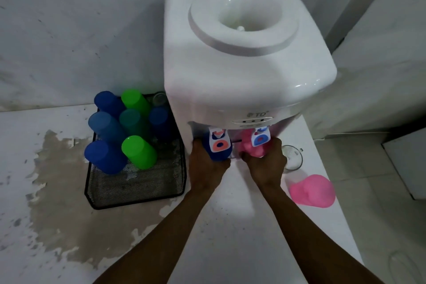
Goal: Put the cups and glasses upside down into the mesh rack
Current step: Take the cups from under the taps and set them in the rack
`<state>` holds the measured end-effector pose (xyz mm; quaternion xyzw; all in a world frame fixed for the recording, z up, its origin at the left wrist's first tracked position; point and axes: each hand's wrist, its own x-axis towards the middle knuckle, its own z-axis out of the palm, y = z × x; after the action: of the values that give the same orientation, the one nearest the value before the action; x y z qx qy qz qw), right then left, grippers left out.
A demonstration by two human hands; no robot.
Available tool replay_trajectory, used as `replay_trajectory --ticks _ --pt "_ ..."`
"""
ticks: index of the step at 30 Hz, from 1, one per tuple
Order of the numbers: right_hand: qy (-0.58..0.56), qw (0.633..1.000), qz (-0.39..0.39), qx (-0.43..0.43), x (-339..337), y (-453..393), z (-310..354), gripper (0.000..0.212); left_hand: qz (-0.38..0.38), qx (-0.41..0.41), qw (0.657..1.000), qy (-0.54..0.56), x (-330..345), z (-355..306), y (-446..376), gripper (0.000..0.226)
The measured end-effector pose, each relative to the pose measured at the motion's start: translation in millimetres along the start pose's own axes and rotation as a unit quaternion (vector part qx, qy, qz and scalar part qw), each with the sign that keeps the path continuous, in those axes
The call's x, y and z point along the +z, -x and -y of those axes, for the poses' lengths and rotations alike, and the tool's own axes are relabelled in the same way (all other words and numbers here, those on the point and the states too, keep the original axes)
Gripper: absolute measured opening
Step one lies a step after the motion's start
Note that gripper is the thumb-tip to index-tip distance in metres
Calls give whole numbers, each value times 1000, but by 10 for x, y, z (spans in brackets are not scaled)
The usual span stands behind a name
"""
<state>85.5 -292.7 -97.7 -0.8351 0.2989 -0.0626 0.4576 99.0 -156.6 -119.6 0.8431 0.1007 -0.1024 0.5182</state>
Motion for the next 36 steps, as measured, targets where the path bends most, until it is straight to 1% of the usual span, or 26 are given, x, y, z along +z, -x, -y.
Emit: replay_trajectory --ticks 3,6,8,9,11,12,13,16,19,21,22,24,26,28,29,32,34,36 --pt "-4 1000 -12 10 16 117 -23 77 -14 -2 1000 13 -23 -44 102 80" --pt "-14 1000 -9 26 54 283 -67 82 -27 -28 999 -34 -100 10 237 78" --pt "-10 999 -1 42 61 405 -91 85 -2 -57 997 -52 -160 65 309 80" --pt "-5 999 4 46 68 477 -97 86 15 -76 996 -42 -199 106 342 82" --pt "5 998 22 55 79 610 -123 86 58 -121 991 13 -257 159 411 83" --pt "5 997 35 64 94 675 -138 86 64 -137 988 33 -297 192 451 77" --pt "0 996 49 76 110 730 -154 86 49 -144 987 43 -330 240 471 74" --pt "-19 990 95 104 222 921 -164 78 -1 -161 986 49 -530 394 535 74" --pt "-10 987 123 99 353 1068 -111 62 -14 -204 976 79 -790 542 539 68" --pt "-15 984 150 96 459 1128 -28 54 -27 -233 968 93 -990 674 536 72" --pt "-22 981 165 98 514 1144 19 51 -36 -238 966 90 -1090 725 536 73" --pt "-30 976 195 94 627 1164 125 46 -41 -245 965 83 -1287 817 516 68" --pt "-21 972 217 86 745 1169 250 44 -22 -256 964 71 -1483 858 500 53" --pt "-3 968 241 72 852 1156 381 46 -12 -246 968 53 -1656 875 491 37" --pt "15 966 252 56 918 1150 464 50 -17 -235 971 48 -1746 923 476 36" --pt "92 965 245 -17 1098 1115 687 63 -37 -192 980 30 -1993 1000 463 43" --pt "158 960 216 -82 1215 1082 800 64 -49 -180 982 24 -2131 1050 458 49" --pt "219 948 182 -142 1321 1028 873 63 -46 -178 983 26 -2218 1100 466 63"
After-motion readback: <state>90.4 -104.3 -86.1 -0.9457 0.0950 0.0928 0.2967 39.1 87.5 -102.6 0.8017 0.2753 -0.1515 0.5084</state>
